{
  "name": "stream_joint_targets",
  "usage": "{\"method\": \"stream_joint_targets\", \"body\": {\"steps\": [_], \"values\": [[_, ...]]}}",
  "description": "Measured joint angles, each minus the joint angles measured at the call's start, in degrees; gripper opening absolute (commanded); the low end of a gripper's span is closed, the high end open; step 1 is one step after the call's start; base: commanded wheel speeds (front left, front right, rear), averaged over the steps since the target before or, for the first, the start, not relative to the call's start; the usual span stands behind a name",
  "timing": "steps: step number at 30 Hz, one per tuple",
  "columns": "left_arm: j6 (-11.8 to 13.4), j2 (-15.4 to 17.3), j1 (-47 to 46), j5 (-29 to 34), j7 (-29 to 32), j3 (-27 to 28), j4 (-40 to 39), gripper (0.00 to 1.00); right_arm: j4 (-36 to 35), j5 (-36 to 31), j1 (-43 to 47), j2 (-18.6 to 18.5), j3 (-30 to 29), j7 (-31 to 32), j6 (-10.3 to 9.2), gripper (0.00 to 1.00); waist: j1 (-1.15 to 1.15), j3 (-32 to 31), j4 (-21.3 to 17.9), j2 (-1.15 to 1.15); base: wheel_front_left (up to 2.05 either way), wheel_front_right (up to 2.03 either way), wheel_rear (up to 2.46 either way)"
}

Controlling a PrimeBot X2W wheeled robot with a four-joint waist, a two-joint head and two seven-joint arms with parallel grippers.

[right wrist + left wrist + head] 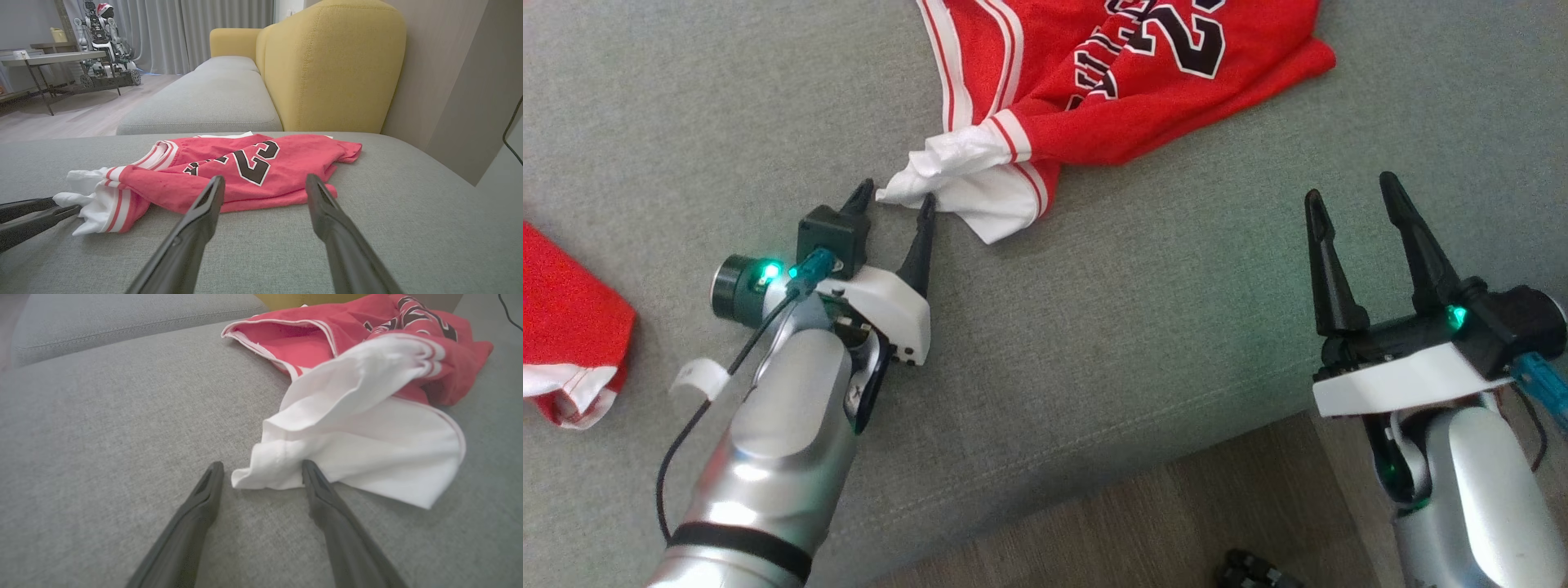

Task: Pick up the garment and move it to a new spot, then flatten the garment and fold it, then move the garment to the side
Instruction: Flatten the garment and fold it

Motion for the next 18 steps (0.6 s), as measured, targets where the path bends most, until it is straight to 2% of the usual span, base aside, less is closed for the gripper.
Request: {"method": "stream_joint_targets", "body": {"steps": [4, 5, 6, 11, 18], "values": [[0.1, 0.0, -1.5, 0.7, 0.0, -0.2, 1.6, 1.0, 0.0, 0.1, 0.0, 0.1, 0.0, 0.0, 0.0, 1.0, 0.0, 0.2, 0.0, 0.0, 0.0, 0.0, 0.0], [-0.2, 0.0, -1.8, 0.7, -0.1, -0.2, 2.2, 0.88, 0.0, 0.1, 0.0, 0.1, 0.0, 0.0, 0.0, 1.0, 0.0, 0.2, 0.1, 0.0, 0.0, 0.0, 0.0], [-0.5, -0.1, -2.1, 0.7, -0.1, -0.3, 2.7, 0.0, 0.0, 0.1, 0.0, 0.1, -0.1, 0.0, 0.0, 1.0, 0.0, 0.2, 0.2, 0.0, 0.0, 0.0, 0.0], [-1.7, -0.5, -2.1, -0.4, 0.0, -0.2, 1.7, 0.0, 0.1, 0.0, 0.0, 0.1, -0.9, -0.1, 0.0, 1.0, 0.0, -0.4, 1.7, 0.0, 0.0, 0.0, 0.0], [0.3, -0.4, 1.2, -1.8, 0.0, 4.9, -12.4, 0.0, 0.7, -1.1, 0.0, 0.2, -1.4, -0.1, 0.0, 1.0, 0.0, -2.5, 6.2, 0.0, 0.0, 0.0, 0.0]]}}
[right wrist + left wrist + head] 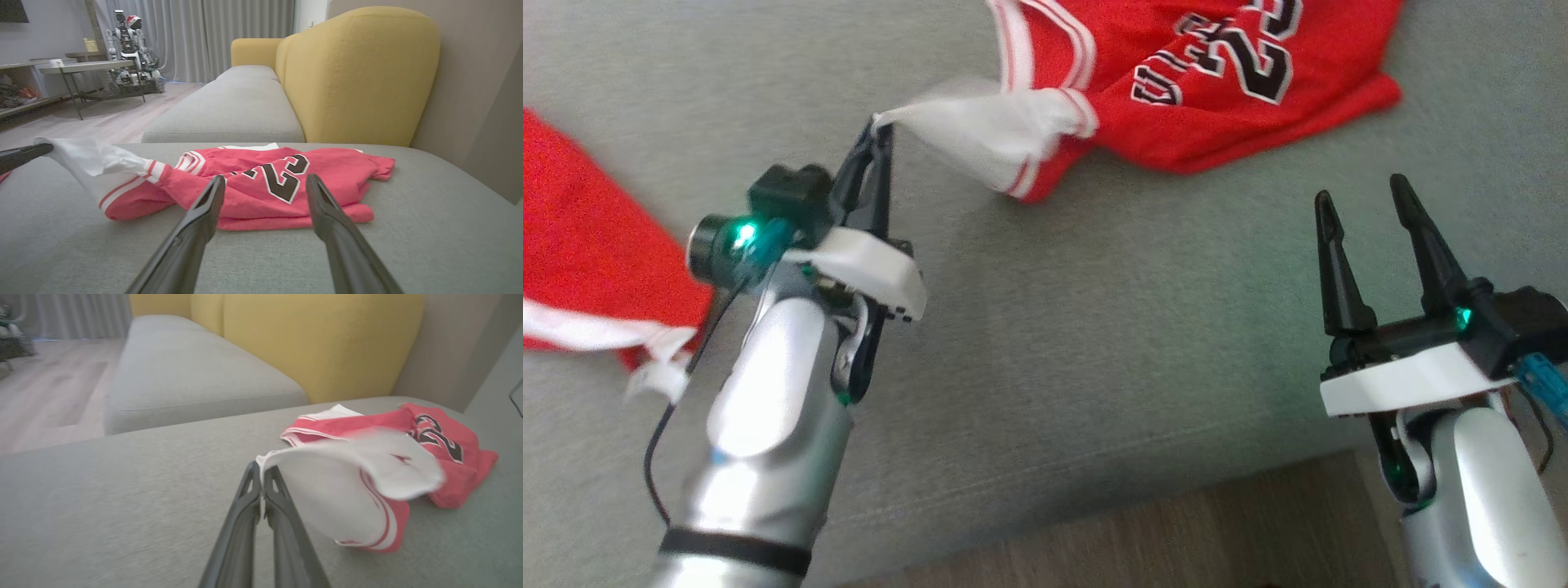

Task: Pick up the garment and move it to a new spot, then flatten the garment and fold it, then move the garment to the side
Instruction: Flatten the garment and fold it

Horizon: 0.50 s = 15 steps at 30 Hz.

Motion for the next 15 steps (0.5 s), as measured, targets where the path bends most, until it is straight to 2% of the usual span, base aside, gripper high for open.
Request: {"method": "stream_joint_targets", "body": {"steps": [7, 11, 13, 15], "values": [[1.1, 0.6, 10.2, 0.8, 0.0, 2.2, -7.2, 0.0, 2.3, -1.0, 0.3, 0.0, -0.2, 0.0, 0.0, 1.0, 0.0, -3.6, 5.5, 0.0, 0.0, 0.0, 0.0], [1.6, 1.0, 14.8, 2.2, 0.0, 3.6, -14.6, 0.0, 3.1, -1.1, 0.5, 0.0, -0.2, 0.0, 0.0, 1.0, 0.0, -5.5, 8.5, 0.0, 0.0, 0.0, 0.0], [0.5, 1.6, 16.2, 4.1, 0.0, 3.1, -19.8, 0.0, 3.5, -1.4, 0.5, 0.0, -0.1, 0.0, 0.0, 1.0, 0.0, -6.2, 10.0, 0.0, 0.0, 0.0, 0.0], [-1.3, 3.5, 17.1, 8.1, 0.0, -0.3, -23.1, 0.0, 4.0, -1.4, 0.5, 0.0, 0.2, 0.0, 0.0, 1.0, 0.0, -6.9, 11.2, 0.0, 0.0, 0.0, 0.0]]}}
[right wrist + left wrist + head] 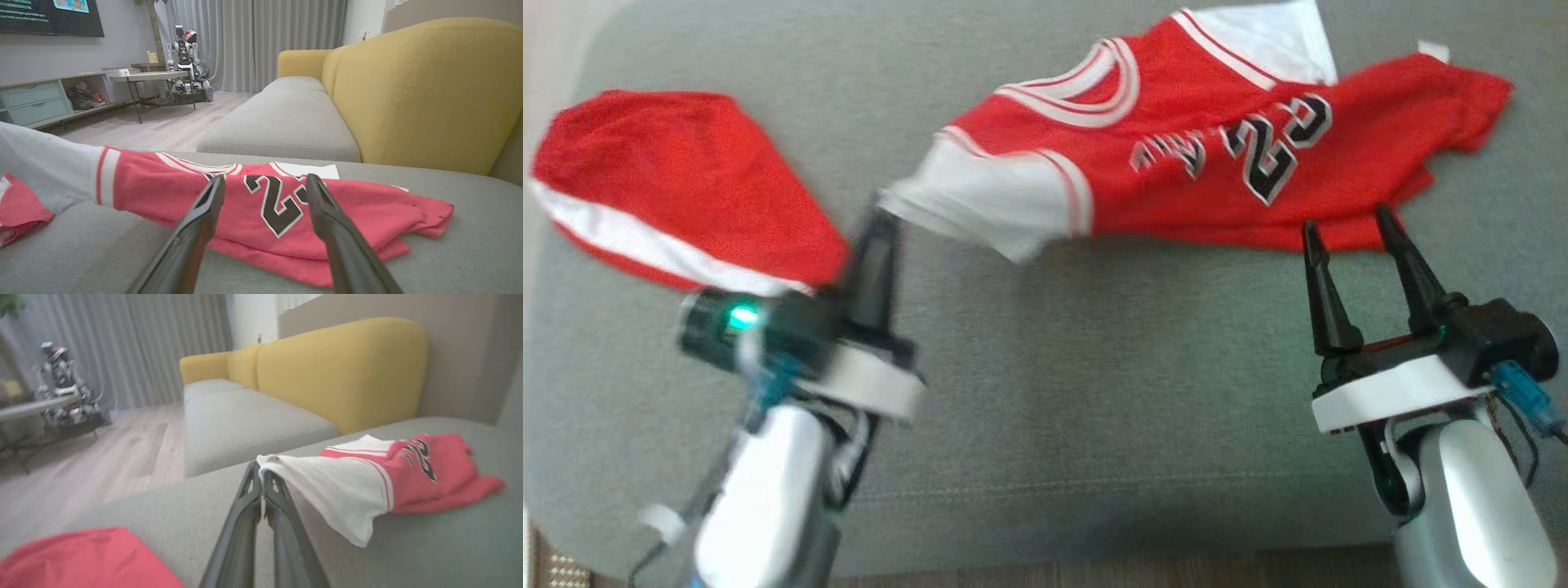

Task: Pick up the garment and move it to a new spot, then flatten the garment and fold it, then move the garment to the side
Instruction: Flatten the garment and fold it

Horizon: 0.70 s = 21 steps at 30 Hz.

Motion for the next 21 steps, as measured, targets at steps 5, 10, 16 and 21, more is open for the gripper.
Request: {"method": "stream_joint_targets", "body": {"steps": [5, 10, 16, 21], "values": [[-1.8, 3.2, 3.7, 7.1, 0.0, -8.2, 1.0, 0.0, 0.9, 0.0, 0.1, 0.0, 0.2, 0.0, 0.0, 1.0, 0.0, -1.3, 1.2, 0.0, 0.0, 0.0, 0.0], [-3.0, 3.8, 8.3, 7.4, 0.0, -11.7, 12.6, 1.0, 2.0, 0.0, 1.5, 0.0, 0.2, 0.0, 0.0, 1.0, 0.0, -2.5, 1.1, 0.0, 0.0, 0.0, 0.0], [2.3, 0.5, 7.1, 0.2, 0.0, -4.4, 7.4, 1.0, 3.7, 0.8, 2.1, 0.0, -3.2, 0.0, 0.0, 1.0, 0.0, -2.8, 0.7, 0.0, 0.0, 0.0, 0.0], [4.0, -1.4, 7.7, -4.6, 0.0, 0.8, 1.1, 1.0, 8.5, 5.4, 2.6, 0.1, -9.4, 1.1, 0.0, 1.0, 0.0, -2.2, 1.3, 0.0, 0.0, 0.0, 0.0]]}}
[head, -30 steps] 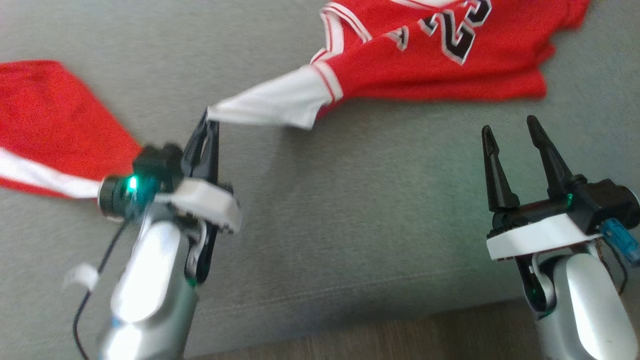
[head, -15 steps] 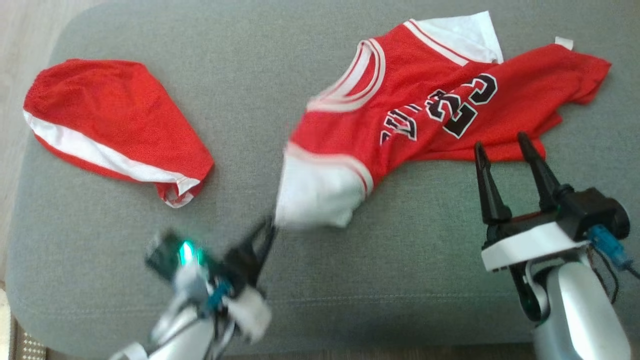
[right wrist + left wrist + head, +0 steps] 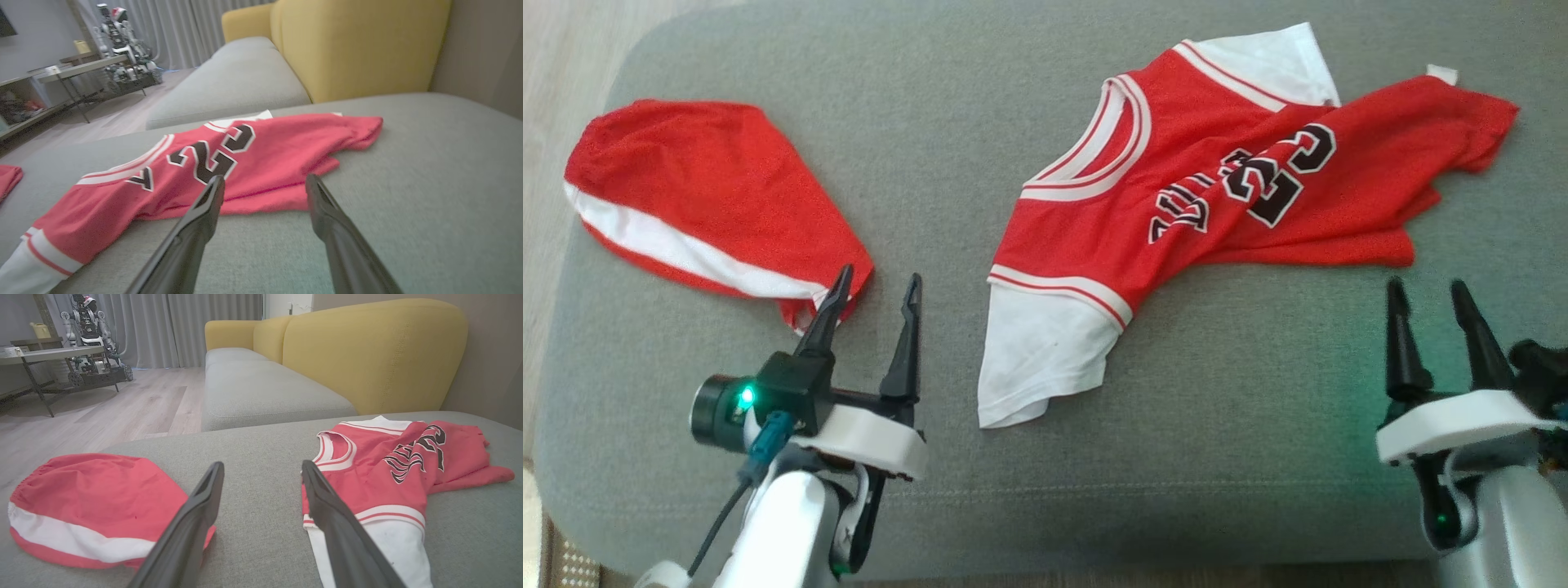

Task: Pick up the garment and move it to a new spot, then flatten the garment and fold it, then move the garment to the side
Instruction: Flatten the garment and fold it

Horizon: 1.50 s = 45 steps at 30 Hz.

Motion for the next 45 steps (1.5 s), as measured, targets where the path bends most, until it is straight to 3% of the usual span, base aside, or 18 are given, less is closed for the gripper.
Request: {"method": "stream_joint_targets", "body": {"steps": [4, 12, 22, 23, 24, 30, 39, 45], "values": [[-0.6, -0.6, 0.2, 0.2, 0.0, -0.1, -1.0, 1.0, 6.3, 4.1, -2.4, 0.1, -4.1, 1.1, 0.0, 1.0, 0.0, 1.1, 1.1, 0.0, 0.0, 0.0, 0.0], [-1.8, -1.8, 0.1, 0.3, 0.0, -0.5, -1.3, 1.0, 21.1, 4.8, -14.5, 0.1, -11.3, 1.4, -0.01, 1.0, 0.0, 4.2, 3.6, 0.0, 0.0, 0.0, 0.0], [-2.4, -2.2, -0.6, 0.3, 0.0, -0.5, -0.8, 1.0, 33.3, -1.4, -22.6, 0.0, -19.3, -0.8, -0.01, 1.0, 0.0, 7.1, 6.3, 0.0, 0.0, 0.0, 0.0], [-2.4, -2.2, -0.7, 0.3, 0.0, -0.5, -0.7, 1.0, 34.1, -1.4, -23.5, 0.0, -19.2, -1.0, -0.01, 0.65, 0.0, 7.2, 6.3, 0.0, 0.0, 0.0, 0.0], [-2.4, -2.3, -0.8, 0.3, 0.0, -0.5, -0.6, 1.0, 35.0, -1.4, -24.2, 0.0, -19.1, -1.1, -0.01, 0.0, 0.0, 7.2, 6.3, 0.0, 0.0, 0.0, 0.0], [-2.4, -2.4, -1.2, 0.2, 0.0, -0.3, -0.1, 1.0, 36.4, -2.9, -25.1, 0.1, -17.8, -1.1, 0.0, 0.0, 0.0, 6.6, 4.8, 0.0, 0.0, 0.0, 0.0], [-2.4, -2.4, -1.0, 0.0, 0.0, 0.2, 0.2, 1.0, 24.9, 0.2, -19.6, 0.1, -12.2, -1.0, 0.0, 0.0, 0.0, 4.0, -0.7, 0.0, 0.0, 0.0, 0.0], [-2.1, -2.4, -0.7, -1.3, 0.0, 0.2, 0.2, 1.0, 15.8, 4.3, -11.2, 0.1, -8.3, 4.7, 0.0, 0.0, 0.0, 2.0, -4.3, 0.0, 0.0, 0.0, 0.0]]}}
